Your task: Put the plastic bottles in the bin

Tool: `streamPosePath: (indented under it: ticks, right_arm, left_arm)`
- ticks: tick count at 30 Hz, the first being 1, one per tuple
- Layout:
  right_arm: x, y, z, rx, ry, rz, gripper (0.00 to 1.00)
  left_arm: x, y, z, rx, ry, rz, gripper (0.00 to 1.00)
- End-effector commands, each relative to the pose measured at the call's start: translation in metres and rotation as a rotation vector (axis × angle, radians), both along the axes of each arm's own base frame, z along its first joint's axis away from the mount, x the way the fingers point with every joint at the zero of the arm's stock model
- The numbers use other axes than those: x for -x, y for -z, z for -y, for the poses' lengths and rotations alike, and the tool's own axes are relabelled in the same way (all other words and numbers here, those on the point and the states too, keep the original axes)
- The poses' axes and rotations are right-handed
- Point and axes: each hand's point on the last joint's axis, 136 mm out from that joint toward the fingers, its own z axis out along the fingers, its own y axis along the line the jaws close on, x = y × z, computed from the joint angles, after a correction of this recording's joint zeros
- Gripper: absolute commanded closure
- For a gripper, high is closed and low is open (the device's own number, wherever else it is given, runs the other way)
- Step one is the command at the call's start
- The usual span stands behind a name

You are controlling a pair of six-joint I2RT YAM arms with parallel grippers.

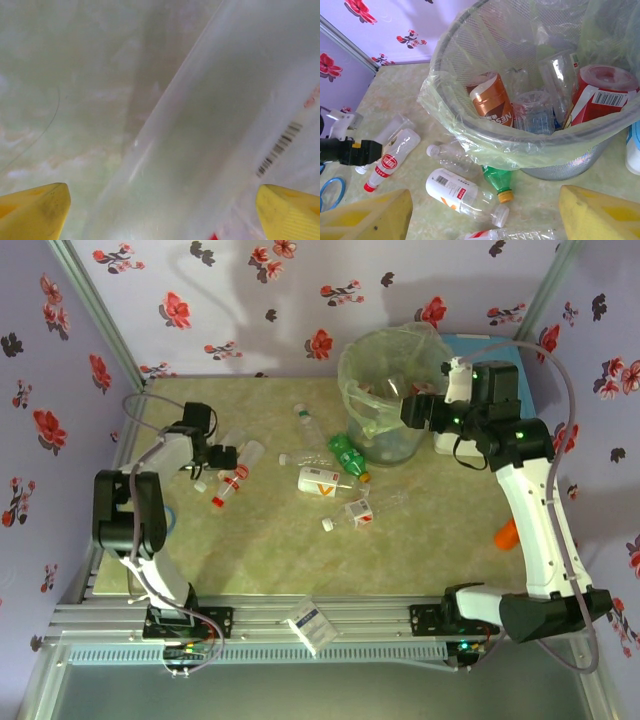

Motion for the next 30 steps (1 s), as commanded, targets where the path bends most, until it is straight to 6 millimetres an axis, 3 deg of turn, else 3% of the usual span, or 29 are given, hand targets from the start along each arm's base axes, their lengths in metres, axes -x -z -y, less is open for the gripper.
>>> streamPosePath:
  ticks: [1,7,12,19,30]
  right_arm:
    - [0.006,-0.004,0.004,-0.004,0.006,0.016,0.23]
    - [0.008,-0.002,0.01,0.011,0.025,0.015,0.23]
    - [0.005,-0.003,0.009,0.003,0.023,0.016,0.23]
    - [0.003,-0.007,0.008,-0.008,0.028,0.024,0.23]
    - [-0.002,-0.026,-0.008,-0.053,-0.02,0.053,0.23]
  left_arm:
    - [-0.004,0.014,0.0,0.044,0.039,-0.062,0.1]
    - [-0.005,0.031,0.005,0.085,0.043,-0.093,0.23]
    - [-0.006,0.028,0.007,0.096,0.045,-0.078,0.37]
    - [-0.01,0.0,0.007,0.098,0.051,-0.029,0.46]
    - [-0.008,-0.054,0.007,0.107,0.048,0.078,0.46]
